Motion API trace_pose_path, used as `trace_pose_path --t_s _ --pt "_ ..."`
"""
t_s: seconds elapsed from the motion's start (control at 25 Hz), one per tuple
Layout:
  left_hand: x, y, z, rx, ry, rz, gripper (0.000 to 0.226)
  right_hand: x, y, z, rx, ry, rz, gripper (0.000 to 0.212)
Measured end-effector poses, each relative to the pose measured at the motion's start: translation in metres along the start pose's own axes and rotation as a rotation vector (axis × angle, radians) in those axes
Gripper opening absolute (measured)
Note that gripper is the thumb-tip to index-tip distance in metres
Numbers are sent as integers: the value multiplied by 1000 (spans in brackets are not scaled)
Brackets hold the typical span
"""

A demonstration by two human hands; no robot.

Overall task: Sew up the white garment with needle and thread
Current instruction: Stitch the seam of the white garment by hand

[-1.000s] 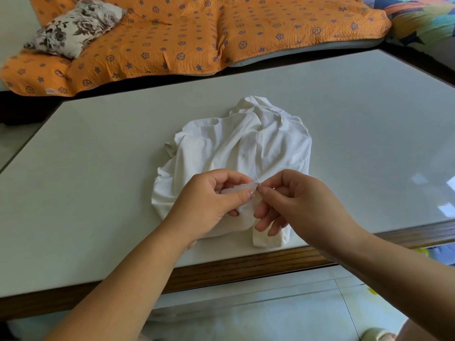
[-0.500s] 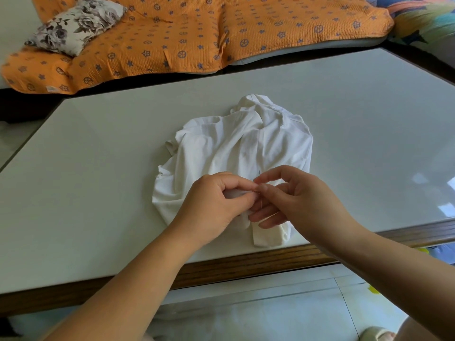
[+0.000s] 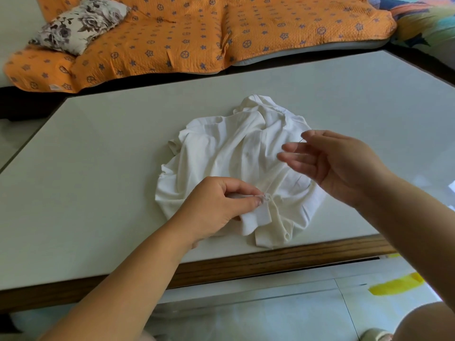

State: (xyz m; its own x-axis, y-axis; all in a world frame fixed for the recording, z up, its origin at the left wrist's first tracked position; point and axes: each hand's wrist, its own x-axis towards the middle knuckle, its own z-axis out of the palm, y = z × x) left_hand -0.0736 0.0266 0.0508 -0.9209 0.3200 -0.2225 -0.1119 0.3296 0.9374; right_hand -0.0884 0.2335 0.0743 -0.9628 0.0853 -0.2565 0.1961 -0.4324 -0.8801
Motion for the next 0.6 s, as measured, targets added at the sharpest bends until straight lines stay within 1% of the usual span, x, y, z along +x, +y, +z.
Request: trace_pose_path --t_s 0.08,0.16,0.24,0.36,0.48,0.6 --pt "0 0 0 -25 -16 -23 12 10 -2 -5 30 26 -61 15" --pt "-1 0 -2 -51 -33 -40 13 20 -1 -11 -67 82 -148 12" --pt "-1 -1 -4 -68 -47 -56 12 29 0 -17 -255 180 -248 9" --pt "-1 -2 -7 -76 -64 -75 10 37 5 -24 -600 303 -371 7" --pt "0 -2 -9 -82 -75 -84 13 40 9 -29 -812 338 -406 8" --pt "0 -2 -10 -84 -82 -92 14 36 12 -28 -917 336 -391 10"
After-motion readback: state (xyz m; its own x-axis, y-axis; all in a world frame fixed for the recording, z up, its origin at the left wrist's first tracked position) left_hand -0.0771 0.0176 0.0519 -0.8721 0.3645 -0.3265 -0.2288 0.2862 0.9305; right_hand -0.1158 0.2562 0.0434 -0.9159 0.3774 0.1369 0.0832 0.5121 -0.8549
